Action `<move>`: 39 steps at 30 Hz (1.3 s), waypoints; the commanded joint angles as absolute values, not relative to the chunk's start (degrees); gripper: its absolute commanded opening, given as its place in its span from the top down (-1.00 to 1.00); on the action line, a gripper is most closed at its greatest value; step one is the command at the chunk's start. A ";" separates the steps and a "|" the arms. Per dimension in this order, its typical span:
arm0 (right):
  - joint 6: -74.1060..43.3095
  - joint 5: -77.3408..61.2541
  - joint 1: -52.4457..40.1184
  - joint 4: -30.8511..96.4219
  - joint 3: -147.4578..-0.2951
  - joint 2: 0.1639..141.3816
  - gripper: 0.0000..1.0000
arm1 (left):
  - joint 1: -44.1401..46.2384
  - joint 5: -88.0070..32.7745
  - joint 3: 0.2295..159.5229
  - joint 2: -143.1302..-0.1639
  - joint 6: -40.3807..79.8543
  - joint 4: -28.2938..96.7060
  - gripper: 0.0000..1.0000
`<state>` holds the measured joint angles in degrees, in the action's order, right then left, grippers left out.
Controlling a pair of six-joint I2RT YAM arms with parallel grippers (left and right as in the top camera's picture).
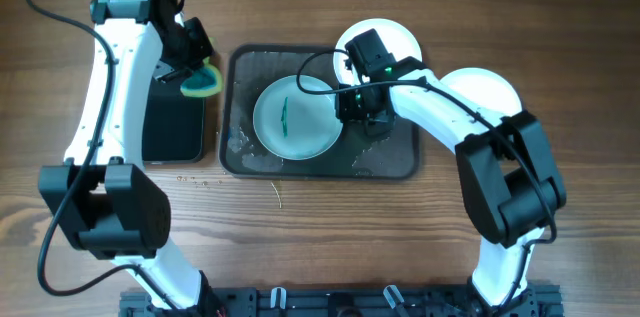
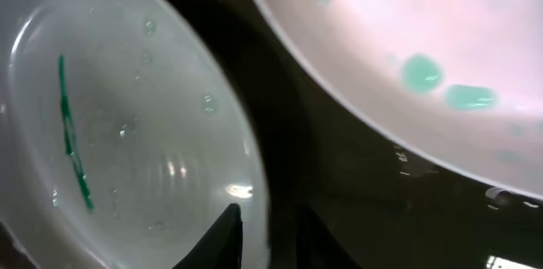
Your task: Clean dirty plates on tray and stack at the side
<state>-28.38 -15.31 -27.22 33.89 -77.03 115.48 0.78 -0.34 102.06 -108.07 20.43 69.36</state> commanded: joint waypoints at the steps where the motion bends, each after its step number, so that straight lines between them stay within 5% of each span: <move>1: -28.45 -19.25 -27.35 32.82 -77.80 117.82 0.58 | 2.83 -1.10 102.17 -108.92 19.97 67.85 0.92; 10: -32.18 -22.06 -27.40 30.79 -77.78 120.55 0.91 | 7.51 -1.08 101.25 -109.58 19.99 66.15 0.92; 34: -33.01 -22.15 -27.40 30.89 -77.67 120.55 0.91 | 19.86 -5.21 83.50 -120.77 22.70 52.49 0.92; 39: -32.99 -22.15 -27.40 30.92 -77.67 120.55 0.91 | 20.14 -16.99 83.46 -121.58 15.92 53.10 0.92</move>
